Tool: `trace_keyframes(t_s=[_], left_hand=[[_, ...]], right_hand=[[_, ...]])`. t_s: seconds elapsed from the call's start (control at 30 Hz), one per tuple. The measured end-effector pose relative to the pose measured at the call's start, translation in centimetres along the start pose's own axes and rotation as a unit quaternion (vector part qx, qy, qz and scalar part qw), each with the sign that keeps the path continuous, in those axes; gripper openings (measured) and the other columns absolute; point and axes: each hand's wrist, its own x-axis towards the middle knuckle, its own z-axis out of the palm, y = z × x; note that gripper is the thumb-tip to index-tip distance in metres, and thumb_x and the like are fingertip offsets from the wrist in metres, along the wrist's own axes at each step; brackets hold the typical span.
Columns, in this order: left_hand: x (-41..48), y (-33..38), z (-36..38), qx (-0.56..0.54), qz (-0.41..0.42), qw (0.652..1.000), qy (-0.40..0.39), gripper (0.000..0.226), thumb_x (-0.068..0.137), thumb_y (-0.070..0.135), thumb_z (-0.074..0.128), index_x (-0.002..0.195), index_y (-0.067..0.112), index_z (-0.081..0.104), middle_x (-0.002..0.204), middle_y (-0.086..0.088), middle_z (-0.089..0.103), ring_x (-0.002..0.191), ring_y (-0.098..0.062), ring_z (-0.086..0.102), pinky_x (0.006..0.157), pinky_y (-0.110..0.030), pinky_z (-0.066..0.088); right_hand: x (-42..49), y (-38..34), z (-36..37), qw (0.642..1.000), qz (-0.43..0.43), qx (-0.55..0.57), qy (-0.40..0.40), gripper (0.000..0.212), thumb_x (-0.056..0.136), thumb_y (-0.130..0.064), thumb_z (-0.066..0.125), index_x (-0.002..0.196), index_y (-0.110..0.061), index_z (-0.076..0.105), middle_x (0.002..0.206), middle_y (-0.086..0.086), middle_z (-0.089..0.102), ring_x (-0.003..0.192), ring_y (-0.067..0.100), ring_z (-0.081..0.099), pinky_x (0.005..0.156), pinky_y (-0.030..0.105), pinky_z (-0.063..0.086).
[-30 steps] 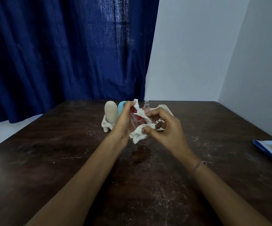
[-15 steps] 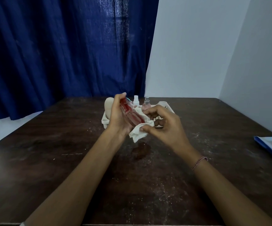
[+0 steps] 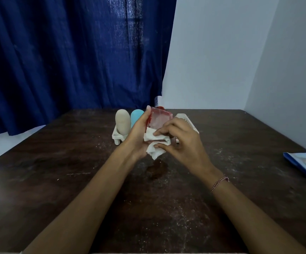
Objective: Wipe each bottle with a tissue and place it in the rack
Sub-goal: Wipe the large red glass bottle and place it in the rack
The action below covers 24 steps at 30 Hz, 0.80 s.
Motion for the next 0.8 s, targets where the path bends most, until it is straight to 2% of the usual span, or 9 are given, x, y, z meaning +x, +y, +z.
trace_keyframes(t_s=[0.1, 0.2, 0.33, 0.47, 0.53, 0.6, 0.67, 0.73, 0.8], left_hand=[[0.1, 0.1, -0.1, -0.007, 0.02, 0.999, 0.045, 0.049, 0.093, 0.049, 0.046, 0.112, 0.006, 0.059, 0.09, -0.011, 0.068, 0.078, -0.021, 0.067, 0.07, -0.033, 0.056], [0.4, 0.3, -0.5, -0.026, 0.032, 0.996, 0.082, 0.056, 0.094, 0.05, 0.042, 0.127, 0.004, 0.052, 0.109, -0.015, 0.066, 0.089, -0.026, 0.067, 0.065, -0.035, 0.058], [0.1, 1.0, -0.5, -0.037, 0.036, 0.997, 0.058, 0.059, 0.095, 0.053, 0.039, 0.118, 0.002, 0.056, 0.107, -0.021, 0.067, 0.09, -0.031, 0.067, 0.074, -0.043, 0.057], [-0.8, 1.2, 0.0, -0.011, 0.023, 1.0, 0.009, 0.058, 0.094, 0.044, 0.046, 0.13, -0.002, 0.049, 0.109, -0.023, 0.063, 0.074, -0.027, 0.071, 0.053, -0.03, 0.057], [-0.9, 1.2, -0.1, -0.001, 0.031, 1.0, 0.004, 0.058, 0.09, 0.036, 0.053, 0.134, -0.001, 0.046, 0.12, -0.023, 0.059, 0.076, -0.026, 0.071, 0.051, -0.028, 0.056], [-0.9, 1.1, -0.3, 0.012, 0.041, 0.999, 0.0, 0.066, 0.083, 0.035, 0.059, 0.136, 0.0, 0.043, 0.125, -0.022, 0.056, 0.086, -0.028, 0.07, 0.058, -0.031, 0.058], [-0.8, 0.9, -0.6, 0.034, 0.039, 0.999, -0.011, 0.065, 0.08, 0.035, 0.062, 0.132, 0.0, 0.047, 0.12, -0.021, 0.061, 0.099, -0.031, 0.067, 0.075, -0.038, 0.058], [-0.8, 0.8, -0.9, 0.04, 0.028, 0.999, -0.02, 0.05, 0.083, 0.033, 0.06, 0.121, 0.001, 0.055, 0.106, -0.017, 0.069, 0.094, -0.028, 0.069, 0.079, -0.039, 0.057], [-0.9, 0.6, -0.9, 0.056, 0.024, 0.998, -0.032, 0.046, 0.083, 0.03, 0.059, 0.121, 0.004, 0.056, 0.102, -0.014, 0.071, 0.091, -0.026, 0.07, 0.076, -0.039, 0.058]], right_hand=[[0.1, 0.3, 0.0, 1.0, -0.016, -0.026, -0.004, 0.023, 0.072, -0.014, 0.077, 0.093, -0.009, 0.069, 0.092, 0.003, 0.06, 0.091, 0.007, 0.048, 0.079, 0.012, 0.038], [0.2, 0.7, -0.5, 1.0, -0.016, -0.011, 0.009, 0.02, 0.072, -0.012, 0.076, 0.091, -0.009, 0.071, 0.091, 0.004, 0.06, 0.091, 0.011, 0.05, 0.078, 0.015, 0.04], [0.4, 0.9, -1.2, 0.994, 0.052, 0.09, 0.041, 0.022, 0.069, -0.016, 0.077, 0.091, -0.015, 0.073, 0.091, 0.003, 0.061, 0.09, 0.012, 0.056, 0.079, 0.026, 0.048], [0.4, 0.6, -1.4, 0.968, 0.133, 0.212, 0.021, 0.026, 0.066, -0.023, 0.078, 0.09, -0.025, 0.072, 0.092, -0.003, 0.06, 0.094, 0.013, 0.059, 0.083, 0.035, 0.052], [0.4, 0.3, -1.4, 0.949, 0.16, 0.27, 0.013, 0.024, 0.063, -0.025, 0.078, 0.087, -0.028, 0.072, 0.087, -0.01, 0.058, 0.09, 0.012, 0.059, 0.08, 0.033, 0.052], [0.4, 0.1, -1.4, 0.938, 0.172, 0.299, 0.009, 0.023, 0.06, -0.023, 0.078, 0.082, -0.027, 0.073, 0.08, -0.014, 0.057, 0.082, 0.008, 0.057, 0.072, 0.024, 0.049], [0.4, 0.1, -1.4, 0.933, 0.176, 0.314, 0.011, 0.022, 0.058, -0.021, 0.077, 0.08, -0.023, 0.072, 0.076, -0.013, 0.055, 0.075, 0.007, 0.053, 0.065, 0.019, 0.044], [0.4, 0.0, -1.5, 0.928, 0.184, 0.322, 0.026, 0.021, 0.059, -0.02, 0.076, 0.079, -0.019, 0.071, 0.076, -0.006, 0.054, 0.071, 0.01, 0.05, 0.062, 0.021, 0.044], [0.5, 0.2, -1.6, 0.919, 0.209, 0.328, 0.065, 0.02, 0.06, -0.019, 0.075, 0.079, -0.016, 0.069, 0.076, -0.001, 0.053, 0.072, 0.015, 0.05, 0.064, 0.03, 0.047]])
